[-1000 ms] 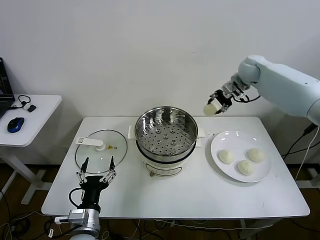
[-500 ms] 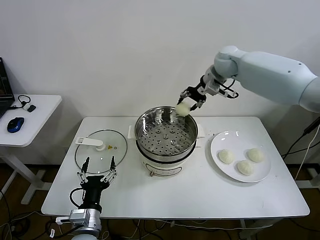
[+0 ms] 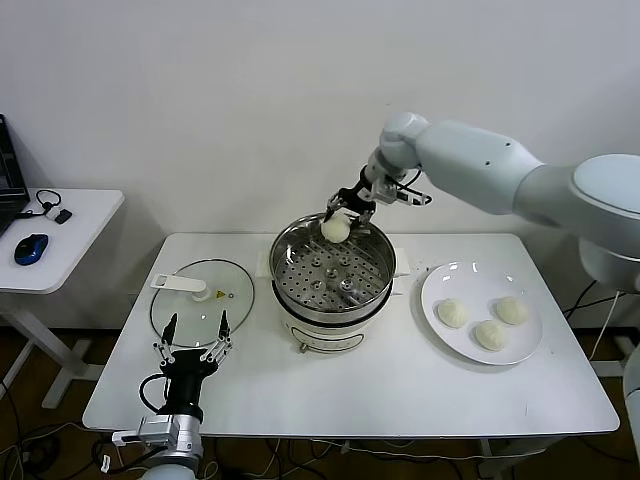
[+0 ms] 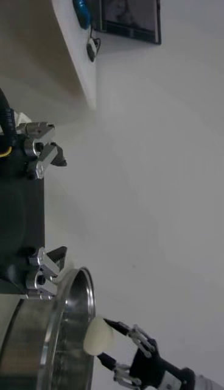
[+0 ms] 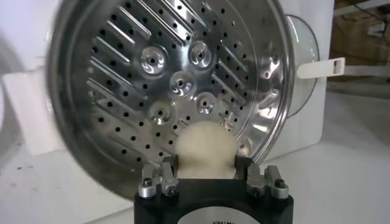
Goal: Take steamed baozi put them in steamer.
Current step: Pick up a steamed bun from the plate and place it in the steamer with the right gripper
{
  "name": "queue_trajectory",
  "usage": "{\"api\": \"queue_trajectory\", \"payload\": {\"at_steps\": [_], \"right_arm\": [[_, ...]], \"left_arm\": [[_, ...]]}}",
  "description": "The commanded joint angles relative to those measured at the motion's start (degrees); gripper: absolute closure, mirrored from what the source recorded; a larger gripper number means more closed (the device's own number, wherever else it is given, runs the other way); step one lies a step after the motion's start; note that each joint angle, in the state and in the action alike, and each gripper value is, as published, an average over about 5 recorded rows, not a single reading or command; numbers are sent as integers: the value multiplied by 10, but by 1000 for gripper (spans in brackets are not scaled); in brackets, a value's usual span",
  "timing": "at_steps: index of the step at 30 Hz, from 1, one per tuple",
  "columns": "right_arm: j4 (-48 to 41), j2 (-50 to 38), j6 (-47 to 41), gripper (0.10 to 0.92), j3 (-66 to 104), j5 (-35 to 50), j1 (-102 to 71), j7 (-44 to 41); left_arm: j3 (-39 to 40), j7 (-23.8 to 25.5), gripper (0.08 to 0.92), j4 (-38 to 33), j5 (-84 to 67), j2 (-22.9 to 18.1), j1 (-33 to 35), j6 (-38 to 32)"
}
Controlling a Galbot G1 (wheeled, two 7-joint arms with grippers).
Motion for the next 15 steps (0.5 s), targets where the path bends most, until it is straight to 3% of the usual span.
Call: {"api": "queue_trajectory", "payload": {"at_steps": [1,15], "right_arm": [[-87,53,28,396,20,-36,-56,18],[-84,56,28,381,13,-16,-53,6]], "left_arm": [[-2,0,177,10,-3,2,-5,1],[-2,1,177,17,-4,4,-10,2]]}}
